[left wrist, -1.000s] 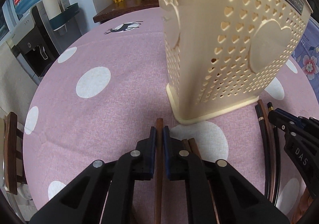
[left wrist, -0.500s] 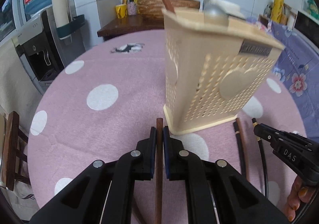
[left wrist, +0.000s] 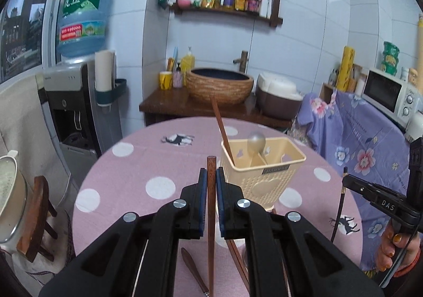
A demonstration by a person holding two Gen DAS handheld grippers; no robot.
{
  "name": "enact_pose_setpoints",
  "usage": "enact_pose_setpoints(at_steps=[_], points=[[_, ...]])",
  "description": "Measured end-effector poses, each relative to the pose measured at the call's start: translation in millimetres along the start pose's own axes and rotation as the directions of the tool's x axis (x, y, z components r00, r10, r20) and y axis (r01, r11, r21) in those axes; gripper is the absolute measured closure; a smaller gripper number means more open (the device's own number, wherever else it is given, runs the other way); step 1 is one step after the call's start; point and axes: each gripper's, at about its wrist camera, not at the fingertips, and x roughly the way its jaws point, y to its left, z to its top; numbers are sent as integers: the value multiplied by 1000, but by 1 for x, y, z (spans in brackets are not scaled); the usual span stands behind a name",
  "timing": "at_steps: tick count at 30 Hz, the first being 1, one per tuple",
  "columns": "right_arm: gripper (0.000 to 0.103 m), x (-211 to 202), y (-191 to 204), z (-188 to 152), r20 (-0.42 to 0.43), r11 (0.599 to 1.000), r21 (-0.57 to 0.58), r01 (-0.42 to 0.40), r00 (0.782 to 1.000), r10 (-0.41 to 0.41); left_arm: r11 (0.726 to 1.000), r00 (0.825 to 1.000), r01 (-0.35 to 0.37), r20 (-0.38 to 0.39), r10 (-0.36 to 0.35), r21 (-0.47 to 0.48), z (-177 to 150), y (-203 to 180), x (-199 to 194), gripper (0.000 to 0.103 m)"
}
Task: Organize utensils
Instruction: 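Lift the wooden chopstick with the left tool while the right tool lifts the black chopsticks toward the holder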
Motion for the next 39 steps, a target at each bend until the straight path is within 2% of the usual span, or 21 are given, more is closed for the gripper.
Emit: enact_pose_setpoints(at_steps=[9, 20, 24, 28, 33, 36, 39], points=[[95, -27, 3, 12, 55, 999, -30, -11, 998, 12, 1000, 999, 13, 40, -13, -3, 10, -2, -12, 95], [95, -32, 10, 19, 59, 997, -71, -3, 998, 7, 1000, 997, 20, 79, -21, 11, 20, -8, -22, 95], [95, -37, 13, 29, 62, 997, -79, -27, 998, 32, 998, 995, 58, 86, -57, -7, 31, -7, -27, 95], [95, -47, 20, 53, 81, 994, -82, -67, 994, 74, 995, 987, 95, 129, -92, -24, 56, -7, -40, 95], [95, -67, 40, 100, 200, 991, -114, -66, 976, 88, 989, 969, 145, 210, -132, -44, 103, -15, -51, 95], [95, -71, 50, 133, 271, 993, -108, -56, 959, 84, 992, 953, 113, 290, -93, -52, 130, -22, -49, 95], [95, -63, 56, 153, 323, 995, -100, -14, 945, 46, 992, 943, 100, 327, -68, -81, 146, -26, -37, 95]])
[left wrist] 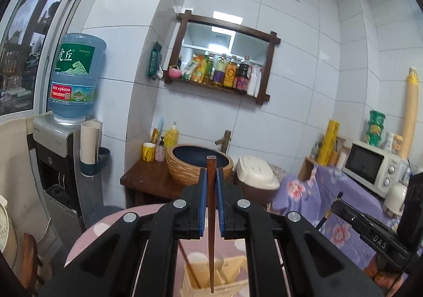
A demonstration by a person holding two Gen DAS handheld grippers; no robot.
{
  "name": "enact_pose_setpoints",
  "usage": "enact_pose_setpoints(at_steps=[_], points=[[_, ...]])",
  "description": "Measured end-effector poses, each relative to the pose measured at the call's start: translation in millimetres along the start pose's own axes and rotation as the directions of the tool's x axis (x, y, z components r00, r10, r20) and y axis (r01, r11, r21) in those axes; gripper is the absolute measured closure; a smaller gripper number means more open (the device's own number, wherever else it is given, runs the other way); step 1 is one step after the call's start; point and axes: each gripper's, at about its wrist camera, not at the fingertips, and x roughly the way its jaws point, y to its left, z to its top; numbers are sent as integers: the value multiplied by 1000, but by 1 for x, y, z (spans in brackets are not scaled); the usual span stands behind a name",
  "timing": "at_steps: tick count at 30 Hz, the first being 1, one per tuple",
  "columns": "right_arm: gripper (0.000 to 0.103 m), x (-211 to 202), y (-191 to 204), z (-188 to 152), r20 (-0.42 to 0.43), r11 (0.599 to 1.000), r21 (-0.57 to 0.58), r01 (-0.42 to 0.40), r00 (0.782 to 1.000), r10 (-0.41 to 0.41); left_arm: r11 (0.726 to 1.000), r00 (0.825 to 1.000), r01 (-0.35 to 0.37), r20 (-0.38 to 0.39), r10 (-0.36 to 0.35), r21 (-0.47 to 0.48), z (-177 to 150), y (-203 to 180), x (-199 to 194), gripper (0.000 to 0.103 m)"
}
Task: Organize utensils
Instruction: 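Lift the wooden chopstick with the left tool while the right tool lifts the black chopsticks toward the holder, then open the left tool over the holder while the right tool drops the black chopsticks in, then move both tools back down to the loose spoons and chopsticks beside the holder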
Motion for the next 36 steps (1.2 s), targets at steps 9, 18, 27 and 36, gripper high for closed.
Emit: enact_pose_setpoints(at_steps=[9, 18, 27, 36], points=[[95, 60, -5, -38, -40, 997, -13, 77, 996, -77, 996, 996, -89, -21, 90, 21, -48, 0, 52, 95], [95, 94, -7, -90, -139, 995, -30, 100, 985, -103, 995, 985, -94, -145, 97, 30, -98, 11, 75, 95], [95, 97, -10, -102, -153, 994, -41, 102, 982, -107, 994, 963, -104, -245, 112, 45, -125, 18, 96, 95], [41, 82, -13, -108, -110, 993, -54, 102, 988, -107, 995, 963, -74, -255, 89, 66, -128, 14, 81, 40]])
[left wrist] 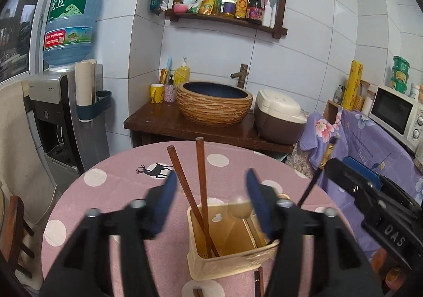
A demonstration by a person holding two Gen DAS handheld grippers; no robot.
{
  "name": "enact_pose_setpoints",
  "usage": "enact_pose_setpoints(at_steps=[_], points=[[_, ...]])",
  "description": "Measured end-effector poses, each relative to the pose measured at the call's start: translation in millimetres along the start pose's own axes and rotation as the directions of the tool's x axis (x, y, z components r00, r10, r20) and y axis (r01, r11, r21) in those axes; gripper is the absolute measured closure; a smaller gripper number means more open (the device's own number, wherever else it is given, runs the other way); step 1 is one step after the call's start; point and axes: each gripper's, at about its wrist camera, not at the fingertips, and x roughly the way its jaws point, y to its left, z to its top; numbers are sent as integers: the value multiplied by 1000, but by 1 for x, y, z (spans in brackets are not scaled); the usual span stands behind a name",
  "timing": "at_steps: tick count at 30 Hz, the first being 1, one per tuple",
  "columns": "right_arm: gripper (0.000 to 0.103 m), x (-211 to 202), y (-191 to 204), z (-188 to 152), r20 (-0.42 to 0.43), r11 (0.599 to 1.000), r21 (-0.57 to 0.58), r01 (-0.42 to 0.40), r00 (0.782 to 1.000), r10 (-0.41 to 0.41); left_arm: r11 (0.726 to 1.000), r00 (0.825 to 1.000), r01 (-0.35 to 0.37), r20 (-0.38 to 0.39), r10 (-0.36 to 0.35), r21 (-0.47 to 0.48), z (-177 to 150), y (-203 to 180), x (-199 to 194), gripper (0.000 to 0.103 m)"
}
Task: Organize utensils
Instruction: 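Move both tools back down to the loose spoons and chopsticks beside the holder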
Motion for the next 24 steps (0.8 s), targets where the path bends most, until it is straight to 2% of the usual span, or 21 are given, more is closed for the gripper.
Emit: enact_pose_setpoints(at_steps=[1, 5, 9, 11, 13, 17, 19, 22, 24], points=[[41, -5, 0, -2, 15, 1000, -8, 6, 1000, -5, 1000, 1000, -5, 10, 5, 4, -1, -1, -5, 39], [40, -20, -3, -11, 11, 1000, -15, 18, 1000, -17, 998, 1000, -29, 6, 28, 48, -12, -2, -23, 21], [40, -36, -6, -31, -12, 997, -17, 71, 997, -71, 999, 999, -40, -25, 41, 29, -36, 11, -41, 9], [40, -41, -7, -46, -53, 996, -31, 88, 995, -89, 998, 996, -64, -56, 65, 20, -50, 21, -46, 8], [40, -38, -8, -68, -142, 995, -32, 90, 985, -94, 994, 990, -105, -96, 105, 7, -69, 34, -49, 7], [40, -22, -8, -121, -322, 996, -8, 85, 943, -83, 984, 967, -177, -189, 170, -24, -110, 57, -44, 8], [42, -10, -5, -150, -412, 996, -12, 89, 907, -86, 983, 956, -179, -243, 162, -48, -129, 65, -40, 11], [48, 2, -2, -184, -505, 997, 13, 78, 861, -61, 978, 935, -201, -310, 172, -64, -156, 73, -32, 22], [51, 7, -1, -197, -533, 996, 29, 85, 844, -57, 975, 925, -210, -338, 174, -74, -168, 76, -29, 28]])
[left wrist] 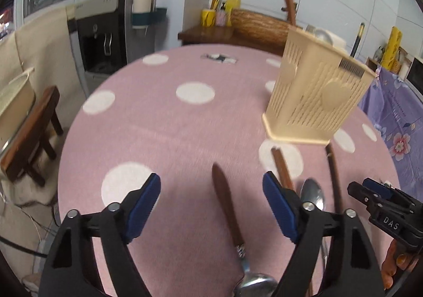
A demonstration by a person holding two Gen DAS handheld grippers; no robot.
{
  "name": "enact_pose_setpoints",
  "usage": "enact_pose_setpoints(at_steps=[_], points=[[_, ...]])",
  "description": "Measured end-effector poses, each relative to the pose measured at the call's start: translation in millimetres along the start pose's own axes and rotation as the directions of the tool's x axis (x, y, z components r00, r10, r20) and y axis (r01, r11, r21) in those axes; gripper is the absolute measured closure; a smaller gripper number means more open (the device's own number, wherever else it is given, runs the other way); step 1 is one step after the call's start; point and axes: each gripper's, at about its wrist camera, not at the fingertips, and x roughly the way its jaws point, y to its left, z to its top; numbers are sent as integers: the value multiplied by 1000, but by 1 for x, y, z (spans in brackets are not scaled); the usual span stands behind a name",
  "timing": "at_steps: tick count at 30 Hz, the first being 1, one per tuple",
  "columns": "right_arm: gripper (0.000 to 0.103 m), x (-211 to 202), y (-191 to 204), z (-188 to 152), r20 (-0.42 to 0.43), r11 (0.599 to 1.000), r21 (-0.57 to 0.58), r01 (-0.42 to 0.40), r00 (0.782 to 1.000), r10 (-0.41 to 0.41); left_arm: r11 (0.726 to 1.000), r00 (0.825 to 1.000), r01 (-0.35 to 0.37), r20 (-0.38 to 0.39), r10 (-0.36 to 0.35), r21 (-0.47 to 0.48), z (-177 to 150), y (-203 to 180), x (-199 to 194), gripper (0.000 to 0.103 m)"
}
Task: Organize utensils
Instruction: 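Move both tools back down to the loose spoons and chopsticks beside the holder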
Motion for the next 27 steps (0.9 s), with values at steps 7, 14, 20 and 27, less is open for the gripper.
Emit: enact_pose_setpoints(at_steps=[7, 14, 20, 27], points=[[61, 11, 9, -7, -43, 1000, 21, 9, 999, -9, 1000, 1000, -2, -22, 1, -10, -15, 2, 4, 31], [68, 7, 4, -5, -45, 999, 19, 33, 998, -32, 1000, 999, 8, -31, -8, -5, -19, -1, 6, 32], [72, 9, -9, -1, -54, 998, 39, 56, 997, -54, 1000, 999, 10, -34, -10, -4, -20, -1, 6, 33], [72, 11, 1, 2, -58, 998, 66, 17, 998, -13, 1000, 1000, 5, -31, -5, -9, -19, 1, 4, 34]])
